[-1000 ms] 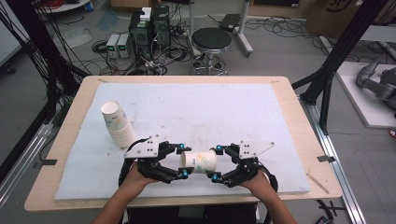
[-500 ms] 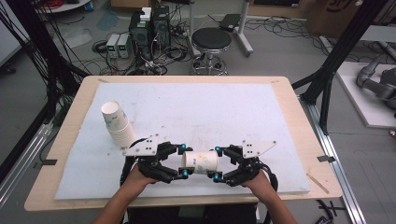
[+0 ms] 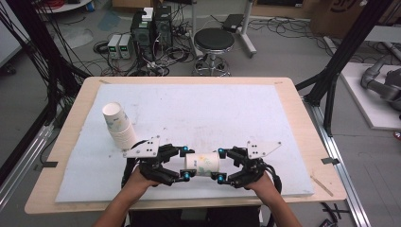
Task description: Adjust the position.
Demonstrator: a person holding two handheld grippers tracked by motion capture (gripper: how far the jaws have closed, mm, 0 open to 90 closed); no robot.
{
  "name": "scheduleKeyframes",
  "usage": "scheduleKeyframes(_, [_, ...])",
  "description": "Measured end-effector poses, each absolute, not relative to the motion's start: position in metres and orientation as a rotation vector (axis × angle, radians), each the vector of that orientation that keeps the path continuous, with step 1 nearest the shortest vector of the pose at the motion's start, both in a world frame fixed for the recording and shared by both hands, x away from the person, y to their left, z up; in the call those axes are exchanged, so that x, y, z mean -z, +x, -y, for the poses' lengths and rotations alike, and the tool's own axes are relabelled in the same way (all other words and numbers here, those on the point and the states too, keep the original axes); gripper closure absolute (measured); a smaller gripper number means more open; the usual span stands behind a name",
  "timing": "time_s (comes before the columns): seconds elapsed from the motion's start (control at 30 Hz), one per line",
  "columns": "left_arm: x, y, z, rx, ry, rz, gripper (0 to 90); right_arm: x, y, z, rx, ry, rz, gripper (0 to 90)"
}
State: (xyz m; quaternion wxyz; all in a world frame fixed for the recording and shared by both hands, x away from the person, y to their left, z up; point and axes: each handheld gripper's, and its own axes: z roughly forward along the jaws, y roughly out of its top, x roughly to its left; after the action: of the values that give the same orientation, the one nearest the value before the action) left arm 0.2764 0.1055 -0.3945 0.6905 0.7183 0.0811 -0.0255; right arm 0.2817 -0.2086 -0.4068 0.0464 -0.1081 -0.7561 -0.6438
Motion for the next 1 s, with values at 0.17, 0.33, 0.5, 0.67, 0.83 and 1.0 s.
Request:
scheduleKeyframes(0.17, [0.395,0.276,-0.106,0.061,1.611,-0.178,37.4,0.406,0.281,0.209,1.956,-0.302,2.325,34.5])
scheduleKeyframes(0.33, [0.396,0.276,-0.105,0.069,1.622,-0.2,36.9,0.405,0.281,0.21,1.957,-0.304,2.338,36.7])
scheduleKeyframes(0.5, [0.392,0.276,-0.103,0.012,1.736,-0.283,16.0,0.398,0.28,0.213,1.898,-0.345,2.474,36.5])
scheduleKeyframes(0.67, [0.386,0.276,-0.099,-0.056,1.877,-0.272,16.0,0.385,0.278,0.205,1.686,-0.322,2.745,35.8])
scheduleKeyframes(0.83, [0.383,0.278,-0.093,-0.086,1.964,-0.247,16.1,0.374,0.28,0.195,1.552,-0.276,2.857,35.2])
scheduleKeyframes(1.0, [0.382,0.28,-0.089,-0.102,2.033,-0.232,16.3,0.362,0.283,0.184,1.421,-0.208,2.948,34.7])
